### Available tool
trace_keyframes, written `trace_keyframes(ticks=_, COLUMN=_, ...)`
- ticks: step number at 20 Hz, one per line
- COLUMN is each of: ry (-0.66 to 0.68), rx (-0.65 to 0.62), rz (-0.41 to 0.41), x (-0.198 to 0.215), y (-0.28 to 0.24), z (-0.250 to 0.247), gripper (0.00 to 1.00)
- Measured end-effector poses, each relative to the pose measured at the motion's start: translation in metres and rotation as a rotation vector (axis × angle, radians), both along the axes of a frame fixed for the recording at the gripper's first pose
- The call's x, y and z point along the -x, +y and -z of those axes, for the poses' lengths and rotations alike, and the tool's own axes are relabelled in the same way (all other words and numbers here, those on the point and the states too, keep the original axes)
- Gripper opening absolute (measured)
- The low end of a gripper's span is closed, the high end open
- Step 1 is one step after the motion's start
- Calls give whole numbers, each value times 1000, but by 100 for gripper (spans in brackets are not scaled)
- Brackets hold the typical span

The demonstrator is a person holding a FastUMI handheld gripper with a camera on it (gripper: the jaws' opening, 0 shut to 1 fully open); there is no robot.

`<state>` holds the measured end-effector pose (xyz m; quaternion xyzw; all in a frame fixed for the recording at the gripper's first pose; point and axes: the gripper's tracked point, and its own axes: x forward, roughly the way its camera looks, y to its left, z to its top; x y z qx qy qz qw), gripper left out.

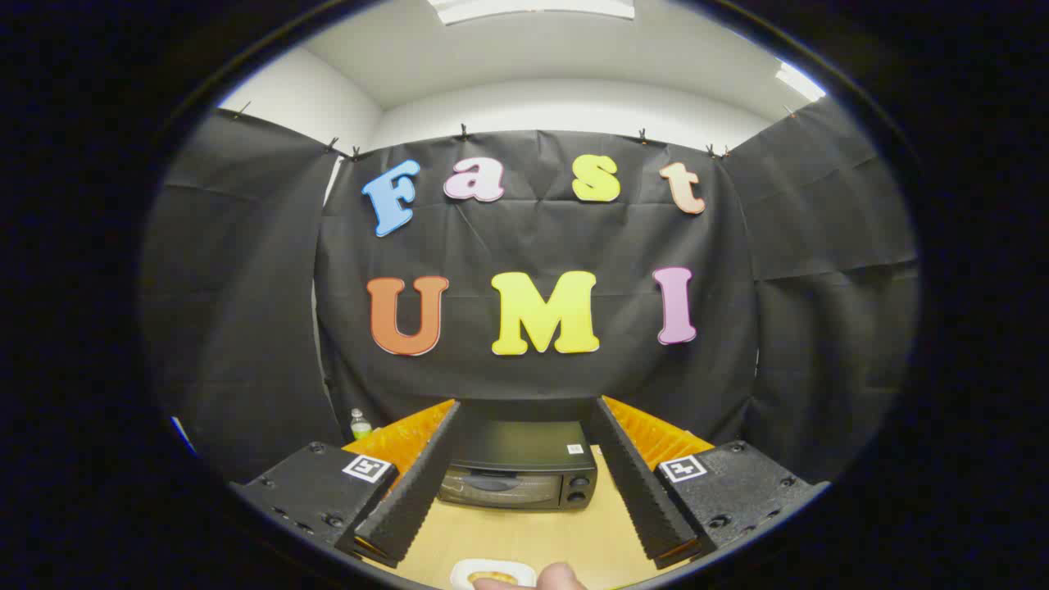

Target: Open the toaster oven, put the food inside, and close the toaster oven door.

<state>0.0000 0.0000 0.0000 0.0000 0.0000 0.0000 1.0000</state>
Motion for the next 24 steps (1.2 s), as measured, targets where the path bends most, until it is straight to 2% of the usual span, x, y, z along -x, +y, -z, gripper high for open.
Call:
trace_keyframes(ticks=13, ry=-15, rx=-16, rz=-1, x=20, y=3, z=-2, gripper=100)
trace_keyframes(ticks=20, ry=0, rx=-13, rz=6, x=15, y=1, z=16, gripper=100)
trace_keyframes(ticks=24, ry=-42, rx=12, rz=21, x=-2, y=3, z=15, gripper=100)
